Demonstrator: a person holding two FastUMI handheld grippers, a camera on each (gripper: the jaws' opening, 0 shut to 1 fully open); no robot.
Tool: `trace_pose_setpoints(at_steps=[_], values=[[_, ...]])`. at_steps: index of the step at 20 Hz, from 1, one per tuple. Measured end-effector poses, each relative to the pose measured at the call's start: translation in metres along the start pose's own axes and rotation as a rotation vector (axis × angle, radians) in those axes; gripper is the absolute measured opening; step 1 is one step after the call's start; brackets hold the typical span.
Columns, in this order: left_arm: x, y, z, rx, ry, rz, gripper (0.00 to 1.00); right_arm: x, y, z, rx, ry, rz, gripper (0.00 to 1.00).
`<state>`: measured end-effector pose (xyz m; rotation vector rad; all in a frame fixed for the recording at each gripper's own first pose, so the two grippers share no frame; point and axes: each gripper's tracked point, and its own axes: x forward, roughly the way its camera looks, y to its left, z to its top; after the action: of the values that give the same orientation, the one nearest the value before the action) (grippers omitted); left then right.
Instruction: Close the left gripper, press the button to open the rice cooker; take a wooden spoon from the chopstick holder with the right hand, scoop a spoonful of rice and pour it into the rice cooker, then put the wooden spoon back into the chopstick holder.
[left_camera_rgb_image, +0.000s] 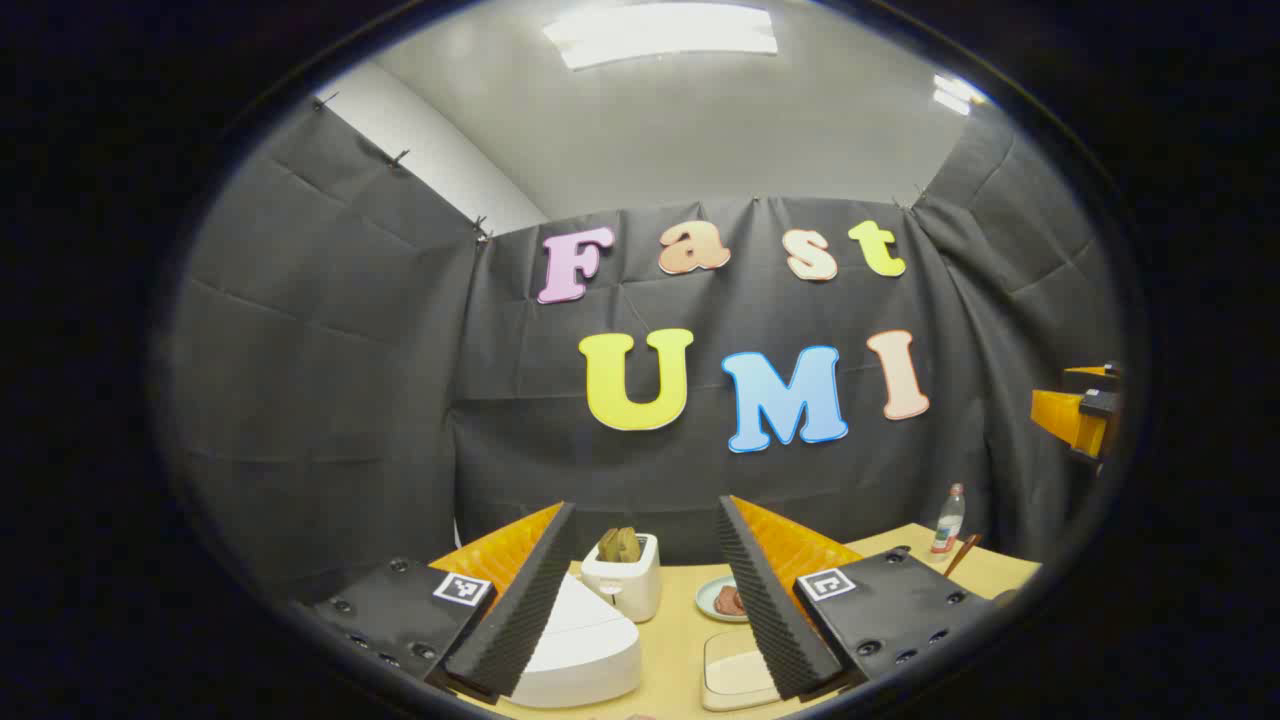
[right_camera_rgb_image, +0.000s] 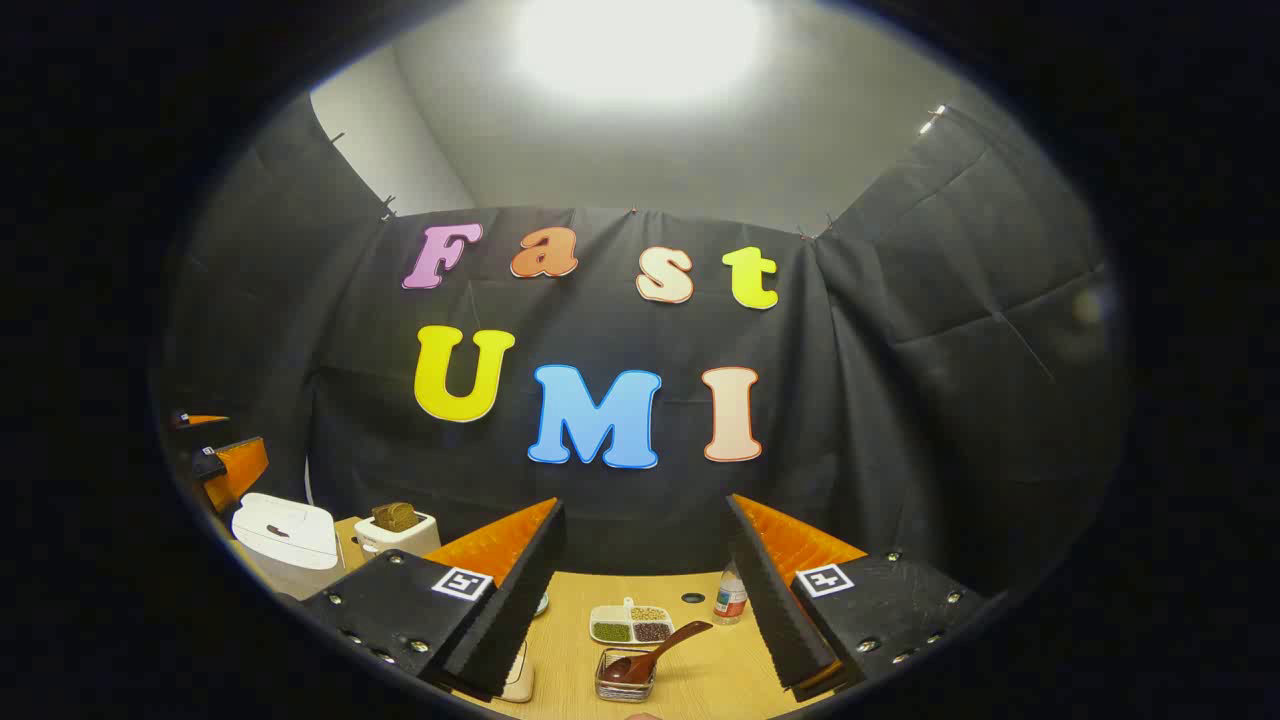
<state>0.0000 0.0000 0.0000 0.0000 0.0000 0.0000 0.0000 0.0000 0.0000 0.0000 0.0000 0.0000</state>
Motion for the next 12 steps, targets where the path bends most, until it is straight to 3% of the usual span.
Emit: trace_pose_setpoints(at_steps=[12], values=[[-0.021, 0.007, 0.001, 0.009, 0.002, 0.045, 0.98, -0.01, -0.005, -0.004, 0.01, 0.015, 0.029, 0.95]])
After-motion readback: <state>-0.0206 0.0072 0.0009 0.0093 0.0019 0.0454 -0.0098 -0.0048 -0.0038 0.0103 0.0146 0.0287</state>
